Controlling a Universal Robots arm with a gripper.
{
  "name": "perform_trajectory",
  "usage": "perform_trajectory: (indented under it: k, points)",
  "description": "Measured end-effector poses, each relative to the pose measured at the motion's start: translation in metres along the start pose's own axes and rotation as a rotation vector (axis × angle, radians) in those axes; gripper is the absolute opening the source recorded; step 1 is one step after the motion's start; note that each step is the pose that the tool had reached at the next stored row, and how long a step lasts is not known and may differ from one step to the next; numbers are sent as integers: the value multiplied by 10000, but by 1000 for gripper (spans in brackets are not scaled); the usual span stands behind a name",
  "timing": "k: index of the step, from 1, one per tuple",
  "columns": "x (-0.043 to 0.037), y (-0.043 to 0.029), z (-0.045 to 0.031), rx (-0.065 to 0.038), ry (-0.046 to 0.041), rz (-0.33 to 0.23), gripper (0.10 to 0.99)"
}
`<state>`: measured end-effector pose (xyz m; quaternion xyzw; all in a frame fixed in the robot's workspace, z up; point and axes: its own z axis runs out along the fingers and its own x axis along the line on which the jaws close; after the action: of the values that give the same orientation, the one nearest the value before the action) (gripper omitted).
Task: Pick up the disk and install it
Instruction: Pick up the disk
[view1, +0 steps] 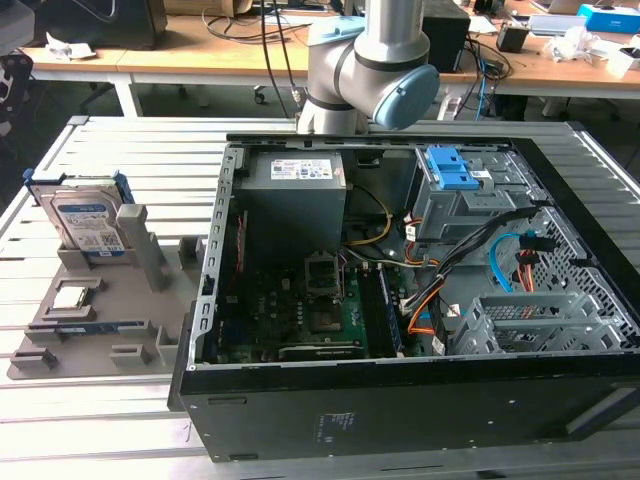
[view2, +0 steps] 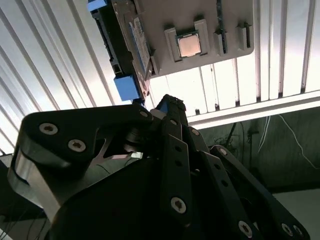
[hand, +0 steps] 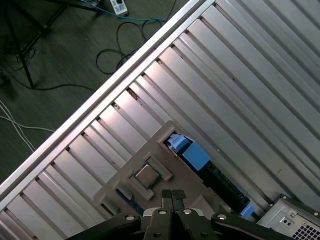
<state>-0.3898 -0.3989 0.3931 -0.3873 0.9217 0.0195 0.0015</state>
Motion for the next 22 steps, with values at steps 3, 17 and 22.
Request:
perform_trajectory:
  k: [3,17,22]
  points:
    - [0,0,0,-4,7,-210,106]
    - [0,0,0,-29,58,-1648,106]
    - [0,0,0,-40,80,-2276,106]
